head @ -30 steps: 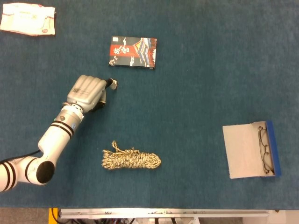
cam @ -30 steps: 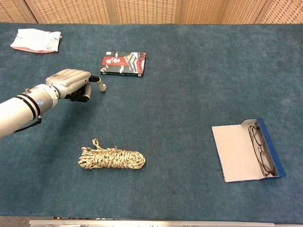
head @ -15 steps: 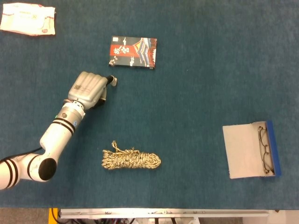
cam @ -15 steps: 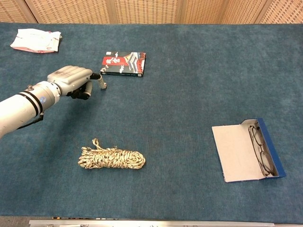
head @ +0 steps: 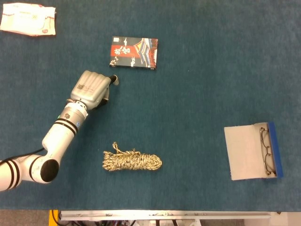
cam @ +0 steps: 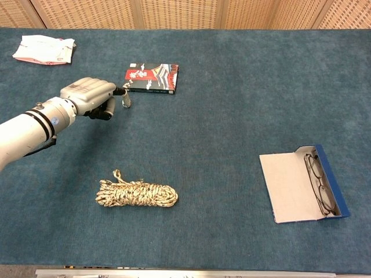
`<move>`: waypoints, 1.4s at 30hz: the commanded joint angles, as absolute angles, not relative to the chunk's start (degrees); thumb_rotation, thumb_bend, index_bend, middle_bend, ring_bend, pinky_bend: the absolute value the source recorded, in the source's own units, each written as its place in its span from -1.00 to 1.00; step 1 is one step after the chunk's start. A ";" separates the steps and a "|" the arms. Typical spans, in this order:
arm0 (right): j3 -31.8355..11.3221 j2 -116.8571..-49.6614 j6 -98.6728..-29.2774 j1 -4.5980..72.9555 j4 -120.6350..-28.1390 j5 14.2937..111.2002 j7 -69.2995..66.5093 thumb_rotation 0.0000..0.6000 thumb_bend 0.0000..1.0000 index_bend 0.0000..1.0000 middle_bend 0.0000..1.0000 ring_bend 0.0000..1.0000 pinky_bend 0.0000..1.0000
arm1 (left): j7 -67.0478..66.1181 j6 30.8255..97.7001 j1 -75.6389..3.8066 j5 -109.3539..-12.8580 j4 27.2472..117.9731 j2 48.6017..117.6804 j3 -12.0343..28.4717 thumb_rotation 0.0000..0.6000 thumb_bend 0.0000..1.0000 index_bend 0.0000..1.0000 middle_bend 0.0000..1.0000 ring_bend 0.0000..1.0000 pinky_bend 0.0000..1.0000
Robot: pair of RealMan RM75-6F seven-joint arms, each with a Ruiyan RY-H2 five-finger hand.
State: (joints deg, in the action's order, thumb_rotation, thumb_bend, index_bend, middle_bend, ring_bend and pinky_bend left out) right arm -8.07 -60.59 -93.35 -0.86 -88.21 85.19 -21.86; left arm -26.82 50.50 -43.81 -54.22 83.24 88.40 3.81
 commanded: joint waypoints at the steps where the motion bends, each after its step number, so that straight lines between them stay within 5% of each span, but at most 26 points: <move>1: -7.94 -60.53 -93.57 -0.86 -88.03 85.67 -22.08 1.00 -0.80 -0.50 -0.49 -0.65 -0.12 | -27.29 51.55 -43.41 -54.57 84.35 87.86 3.53 1.00 1.00 -0.41 1.00 1.00 1.00; 7: -7.62 -60.58 -95.17 -1.23 -87.20 87.36 -24.21 1.00 -0.80 -0.48 -0.48 -0.65 -0.11 | -28.35 58.40 -39.89 -59.72 91.02 83.74 0.95 1.00 1.00 -0.43 1.00 0.96 1.00; 10: -7.54 -60.79 -95.19 -1.18 -86.92 87.47 -23.89 1.00 -0.80 -0.47 -0.47 -0.65 -0.12 | -29.30 64.17 -36.84 -64.36 95.36 80.57 -1.17 1.00 1.00 -0.48 1.00 0.73 0.96; 14: -7.41 -61.01 -94.58 -0.85 -86.97 87.43 -22.42 1.00 -0.80 -0.47 -0.47 -0.65 -0.11 | -30.74 71.59 -32.98 -69.94 99.52 77.09 -3.21 1.00 0.97 -0.55 0.63 0.42 0.75; 16: -7.30 -61.12 -94.22 -0.68 -87.10 87.43 -21.55 1.00 -0.80 -0.47 -0.47 -0.65 -0.11 | -30.89 74.87 -31.12 -72.53 100.83 75.65 -4.02 1.00 0.86 -0.57 0.45 0.32 0.70; 22: -7.02 -61.62 -92.79 0.07 -87.61 87.31 -18.72 1.00 -0.80 -0.47 -0.47 -0.65 -0.11 | -28.69 83.31 -25.02 -79.26 102.94 70.70 -6.45 1.00 0.02 -0.70 -0.13 -0.07 0.36; 26: -6.87 -62.14 -91.98 0.52 -88.05 87.12 -16.44 1.00 -0.80 -0.47 -0.47 -0.65 -0.11 | -27.41 87.75 -21.05 -82.37 102.90 67.87 -7.74 1.00 -0.22 -0.74 -0.40 -0.36 -0.30; 30: -6.66 -62.68 -90.97 1.06 -88.45 87.01 -14.19 1.00 -0.80 -0.47 -0.47 -0.65 -0.12 | -25.82 91.56 -17.71 -85.50 102.21 66.31 -8.45 1.00 -0.28 -0.73 -0.47 -0.54 -0.54; 42: -6.48 -63.72 -88.10 2.53 -88.89 85.84 -9.90 1.00 -0.80 -0.47 -0.47 -0.65 -0.11 | -14.38 93.06 -12.90 -87.44 94.75 65.41 -6.70 1.00 -0.28 -0.43 -0.37 -0.53 -0.54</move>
State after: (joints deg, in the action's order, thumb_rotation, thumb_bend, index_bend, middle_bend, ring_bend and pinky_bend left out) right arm -6.43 -63.67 -88.21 2.45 -88.89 85.95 -9.96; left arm -15.11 93.47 -13.34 -87.87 94.98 65.74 -7.28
